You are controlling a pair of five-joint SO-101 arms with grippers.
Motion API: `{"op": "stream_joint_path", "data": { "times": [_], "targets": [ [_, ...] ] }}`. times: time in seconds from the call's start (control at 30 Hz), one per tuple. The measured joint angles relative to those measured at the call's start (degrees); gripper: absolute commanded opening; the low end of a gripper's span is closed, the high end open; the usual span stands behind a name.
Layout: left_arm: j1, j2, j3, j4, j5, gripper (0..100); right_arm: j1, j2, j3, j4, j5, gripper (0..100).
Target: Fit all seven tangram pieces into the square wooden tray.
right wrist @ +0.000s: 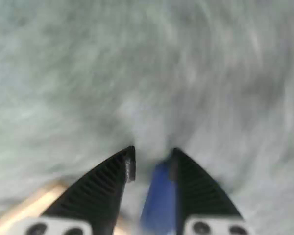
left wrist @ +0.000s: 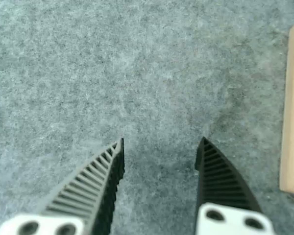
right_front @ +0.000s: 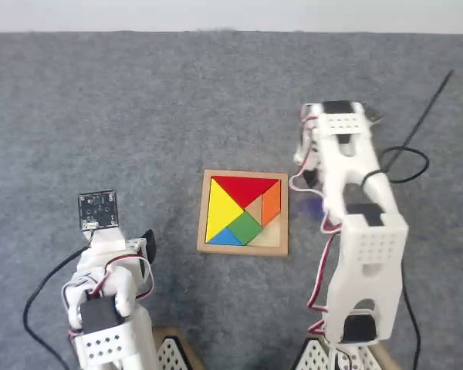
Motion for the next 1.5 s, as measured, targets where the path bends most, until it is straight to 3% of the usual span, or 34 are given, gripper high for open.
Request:
{"op": "stream_joint_path", "data": {
  "times": [0.1, 0.3, 0.33, 0.47, 0.6, 0.8, 0.97, 1.23, 1.5],
  "targets": [
    [0.00, 0.00, 0.00, 0.00, 0.00, 23, 3.34, -0.97, 0.26, -0.09, 12.66, 6.1],
    [0.00, 0.00, 0.00, 0.00, 0.00, 23, 7.03, -3.78, 0.44, 6.07, 48.26, 5.8],
    [0.00, 0.00, 0.00, 0.00, 0.00, 23, 8.00, -4.84, 0.35, 7.12, 51.34, 5.8],
    [0.00, 0.00, 0.00, 0.00, 0.00, 23, 11.96, -10.29, 0.44, 9.49, 51.43, 5.8],
    [0.00, 0.00, 0.00, 0.00, 0.00, 23, 7.03, -17.76, 0.44, 13.89, 56.97, 5.8],
    [0.00, 0.00, 0.00, 0.00, 0.00, 23, -5.19, -29.19, 8.35, 15.91, 83.34, 6.1],
    [0.00, 0.00, 0.00, 0.00, 0.00, 23, -6.95, -33.41, 27.52, 6.68, 101.71, 7.4],
    [0.00, 0.00, 0.00, 0.00, 0.00, 23, -7.03, -37.71, 45.98, -11.69, 110.15, 34.0],
    [0.00, 0.00, 0.00, 0.00, 0.00, 23, -6.86, -37.27, 46.51, -17.32, 110.51, 36.3]
  ]
}}
